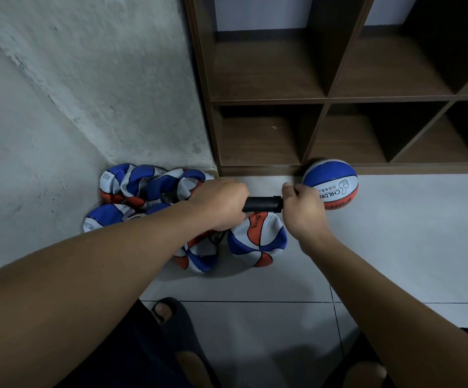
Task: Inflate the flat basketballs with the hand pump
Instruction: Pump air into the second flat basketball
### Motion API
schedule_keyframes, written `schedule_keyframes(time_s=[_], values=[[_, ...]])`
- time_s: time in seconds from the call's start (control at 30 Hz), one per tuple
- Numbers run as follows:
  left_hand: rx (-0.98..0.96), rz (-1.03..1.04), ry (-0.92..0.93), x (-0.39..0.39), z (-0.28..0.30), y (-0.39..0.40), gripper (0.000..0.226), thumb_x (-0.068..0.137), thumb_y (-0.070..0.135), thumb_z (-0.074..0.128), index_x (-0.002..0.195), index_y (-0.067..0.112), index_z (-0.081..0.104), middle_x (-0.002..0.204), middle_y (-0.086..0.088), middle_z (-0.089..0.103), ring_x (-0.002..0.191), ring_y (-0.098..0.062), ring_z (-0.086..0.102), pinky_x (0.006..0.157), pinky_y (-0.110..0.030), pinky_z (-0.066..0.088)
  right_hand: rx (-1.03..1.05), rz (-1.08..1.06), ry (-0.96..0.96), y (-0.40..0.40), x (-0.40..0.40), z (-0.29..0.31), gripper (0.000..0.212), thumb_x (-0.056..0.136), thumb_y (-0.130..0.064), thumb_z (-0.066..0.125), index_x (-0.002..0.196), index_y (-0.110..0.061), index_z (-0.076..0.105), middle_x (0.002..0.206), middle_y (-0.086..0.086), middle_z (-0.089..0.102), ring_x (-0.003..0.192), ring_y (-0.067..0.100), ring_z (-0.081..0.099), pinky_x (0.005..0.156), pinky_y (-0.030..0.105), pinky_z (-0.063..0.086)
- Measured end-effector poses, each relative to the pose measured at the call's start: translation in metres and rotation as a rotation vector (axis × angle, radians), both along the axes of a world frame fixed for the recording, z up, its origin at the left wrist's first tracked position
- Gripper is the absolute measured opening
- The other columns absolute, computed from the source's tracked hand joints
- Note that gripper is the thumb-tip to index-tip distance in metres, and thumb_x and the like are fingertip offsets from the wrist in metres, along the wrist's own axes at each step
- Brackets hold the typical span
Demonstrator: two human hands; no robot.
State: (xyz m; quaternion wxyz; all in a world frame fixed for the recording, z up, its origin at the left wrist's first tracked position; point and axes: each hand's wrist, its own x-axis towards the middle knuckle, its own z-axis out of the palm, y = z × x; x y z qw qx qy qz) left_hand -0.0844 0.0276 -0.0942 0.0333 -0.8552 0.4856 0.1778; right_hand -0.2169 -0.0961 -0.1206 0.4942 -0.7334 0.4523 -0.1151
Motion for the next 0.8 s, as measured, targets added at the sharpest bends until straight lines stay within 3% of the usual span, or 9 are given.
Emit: schedule_keyframes(time_s=[0.17, 0.4, 0.5, 0.6, 0.8], values=[[-0.009, -0.012, 0.014, 0.010, -0.004, 0.005, 0.020, 0.094, 0.028, 0.064, 0.075, 0.025, 0.059, 0.072, 0.001, 0.061, 0.061, -0.019, 0.060, 0.053, -0.030, 0.040, 0.070, 0.005, 0.025, -0.008, -0.007, 0.003, 0.045, 0.111, -0.039, 0.051, 0.085, -0.004, 0.061, 0.066, 0.005, 0.051, 0.061, 0.020, 0.047, 0.061, 0.035, 0.041], [-0.045, 0.055, -0.004, 0.042, -0.013, 0.024, 0.024, 0.096, 0.046, 0.064, 0.079, 0.029, 0.063, 0.074, 0.006, 0.064, 0.062, -0.015, 0.063, 0.059, -0.037, 0.057, 0.105, -0.216, 0.022, -0.059, -0.025, 0.012, 0.037, 0.102, -0.033, 0.055, 0.086, 0.000, 0.060, 0.074, 0.013, 0.052, 0.065, 0.025, 0.039, 0.059, 0.038, 0.033], [-0.057, 0.057, 0.010, 0.030, -0.014, 0.016, 0.029, 0.097, 0.045, 0.064, 0.073, 0.028, 0.060, 0.070, 0.004, 0.063, 0.061, -0.019, 0.063, 0.057, -0.038, 0.054, 0.037, -0.195, 0.015, -0.041, -0.022, 0.007, 0.035, 0.109, -0.030, 0.050, 0.088, -0.004, 0.062, 0.074, 0.008, 0.057, 0.069, 0.026, 0.047, 0.066, 0.036, 0.040], [-0.060, 0.025, -0.019, 0.018, -0.009, 0.006, 0.026, 0.094, 0.029, 0.065, 0.070, 0.027, 0.057, 0.072, 0.002, 0.061, 0.063, -0.020, 0.061, 0.054, -0.034, 0.045, -0.022, -0.154, -0.011, -0.019, -0.017, 0.003, 0.037, 0.112, -0.033, 0.047, 0.096, -0.005, 0.065, 0.084, 0.009, 0.064, 0.077, 0.022, 0.056, 0.074, 0.039, 0.048], [-0.055, -0.015, -0.088, 0.001, -0.008, -0.002, 0.023, 0.093, 0.028, 0.068, 0.074, 0.028, 0.055, 0.075, 0.003, 0.059, 0.063, -0.016, 0.058, 0.051, -0.031, 0.037, -0.023, -0.072, -0.017, 0.000, -0.005, 0.002, 0.041, 0.114, -0.035, 0.044, 0.093, -0.005, 0.062, 0.079, 0.009, 0.061, 0.070, 0.020, 0.054, 0.066, 0.039, 0.045]])
